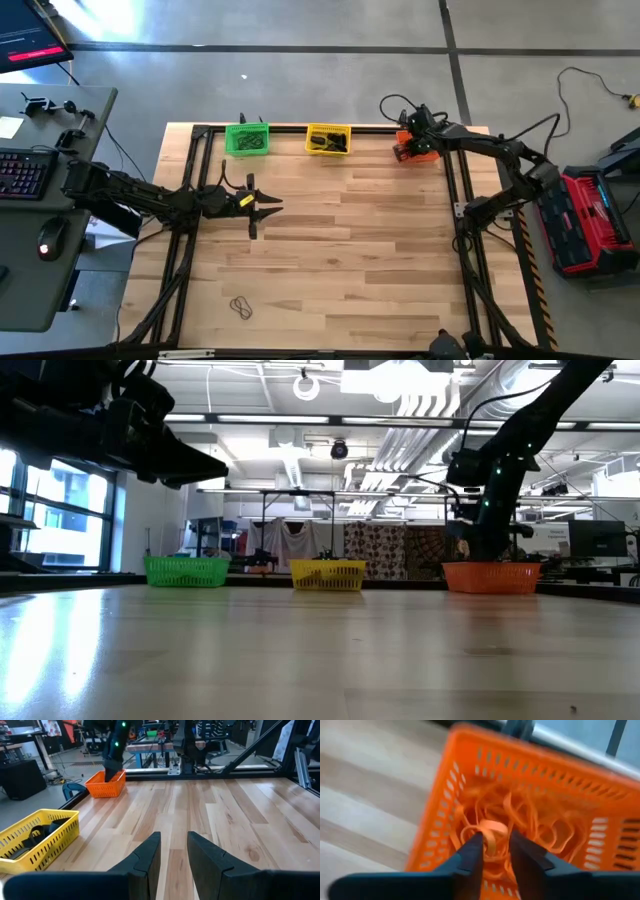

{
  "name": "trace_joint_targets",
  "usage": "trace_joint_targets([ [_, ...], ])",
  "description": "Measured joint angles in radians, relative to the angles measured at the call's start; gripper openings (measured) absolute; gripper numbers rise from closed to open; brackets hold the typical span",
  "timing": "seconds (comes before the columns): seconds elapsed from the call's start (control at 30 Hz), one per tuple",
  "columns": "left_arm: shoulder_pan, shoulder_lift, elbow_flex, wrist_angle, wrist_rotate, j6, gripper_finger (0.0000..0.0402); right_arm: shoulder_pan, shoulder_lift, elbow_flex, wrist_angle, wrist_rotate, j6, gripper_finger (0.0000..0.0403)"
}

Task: Sort rubber bands into baskets
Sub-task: Put the orange rubber band into the orange bin, then put the purple rubber band into the green bin

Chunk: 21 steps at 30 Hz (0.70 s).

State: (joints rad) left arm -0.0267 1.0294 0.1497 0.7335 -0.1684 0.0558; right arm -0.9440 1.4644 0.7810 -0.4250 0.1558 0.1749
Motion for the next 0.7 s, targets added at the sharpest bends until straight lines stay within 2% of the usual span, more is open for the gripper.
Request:
trace_joint_targets([
  [0.13, 0.000, 0.000, 0.000, -0.003, 0.000, -0.003, 0.0085, 0.006, -0.017, 0.047, -0.041, -0.006, -0.020, 0.0126],
  [0.2, 0.000, 0.000, 0.000, -0.003, -0.002, -0.024, 0.0085, 0.025, -0.032, 0.054, -0.034, -0.014, -0.058, 0.0129],
  [0.3, 0.000, 0.000, 0.000, -0.003, -0.003, -0.057, 0.0085, 0.064, -0.047, 0.054, -0.035, 0.034, -0.086, 0.0099],
  [0.43, -0.006, 0.000, 0.000, -0.003, -0.003, -0.040, 0.0084, 0.116, -0.084, 0.054, -0.014, 0.046, -0.086, 0.0017],
  [0.57, -0.019, 0.000, 0.000, -0.003, -0.003, -0.003, 0.0065, 0.220, -0.132, 0.053, 0.034, -0.002, -0.067, 0.0017],
  [0.7, -0.036, 0.000, 0.000, -0.004, -0.005, -0.001, 0.0031, 0.320, -0.165, -0.026, 0.222, -0.060, -0.086, 0.0003],
])
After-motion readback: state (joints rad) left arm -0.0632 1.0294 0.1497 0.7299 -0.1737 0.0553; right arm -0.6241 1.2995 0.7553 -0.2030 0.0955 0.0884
